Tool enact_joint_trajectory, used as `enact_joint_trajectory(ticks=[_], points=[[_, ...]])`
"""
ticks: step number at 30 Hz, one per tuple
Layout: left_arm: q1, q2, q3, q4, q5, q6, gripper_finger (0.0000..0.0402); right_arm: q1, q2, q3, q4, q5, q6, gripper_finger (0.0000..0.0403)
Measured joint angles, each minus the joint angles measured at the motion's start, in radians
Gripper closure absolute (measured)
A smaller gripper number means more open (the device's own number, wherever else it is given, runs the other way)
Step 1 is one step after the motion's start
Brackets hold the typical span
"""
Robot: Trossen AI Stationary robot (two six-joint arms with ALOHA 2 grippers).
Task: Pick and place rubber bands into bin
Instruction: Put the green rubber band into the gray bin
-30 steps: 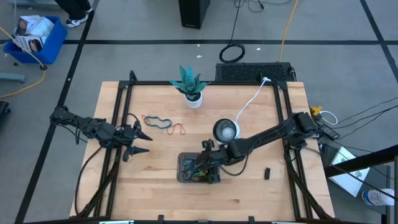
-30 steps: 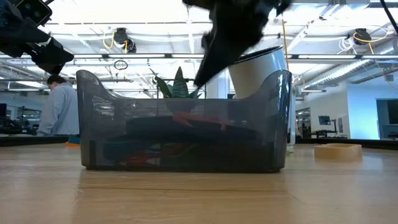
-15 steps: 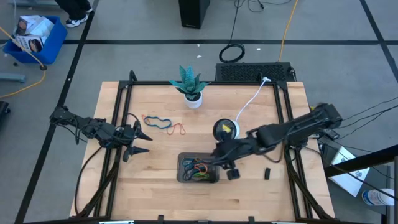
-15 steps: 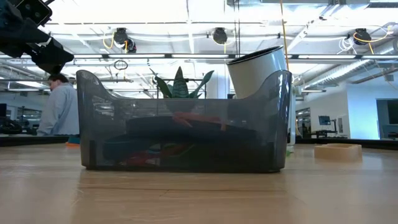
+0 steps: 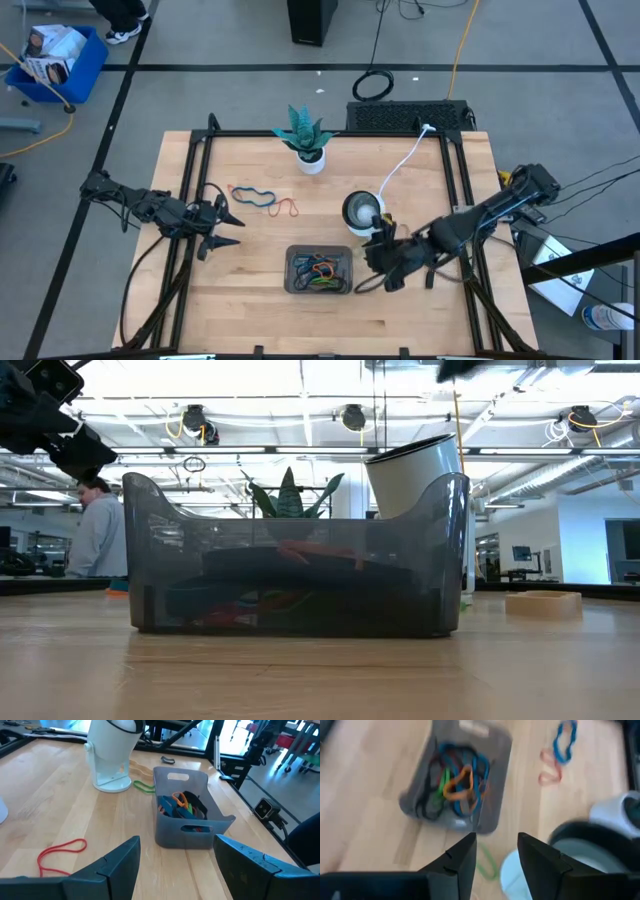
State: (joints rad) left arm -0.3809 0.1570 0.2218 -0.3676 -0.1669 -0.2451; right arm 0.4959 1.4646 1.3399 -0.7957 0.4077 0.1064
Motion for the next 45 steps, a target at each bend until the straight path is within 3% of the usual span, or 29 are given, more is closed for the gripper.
enact_joint_trajectory(ticks=[3, 10, 18, 26, 33, 45], points=[[0.0, 0.0, 0.0, 0.001, 0.0, 0.001, 0.0144, 0.015, 0.0, -0.125, 0.111, 0.008, 0.045, 0.0267], [0.0, 0.0, 0.0, 0.001, 0.0, 0.001, 0.0144, 0.016, 0.0, -0.468, 0.589, 0.011, 0.133, 0.0267], [0.0, 0.0, 0.0, 0.001, 0.0, -0.019, 0.0144, -0.019, 0.0, -0.693, 0.919, 0.015, 0.255, 0.0267], [0.0, 0.0, 0.0, 0.003, 0.0, -0.03, 0.0144, -0.029, 0.068, -0.717, 1.029, 0.018, 0.243, 0.0268], [0.0, 0.0, 0.0, 0.004, 0.0, -0.046, 0.0144, -0.003, 0.088, -0.717, 1.028, 0.139, 0.348, 0.028], [0.0, 0.0, 0.0, 0.004, 0.0, -0.057, 0.0144, 0.056, 0.24, -0.685, 1.201, 0.115, 0.408, 0.0298]])
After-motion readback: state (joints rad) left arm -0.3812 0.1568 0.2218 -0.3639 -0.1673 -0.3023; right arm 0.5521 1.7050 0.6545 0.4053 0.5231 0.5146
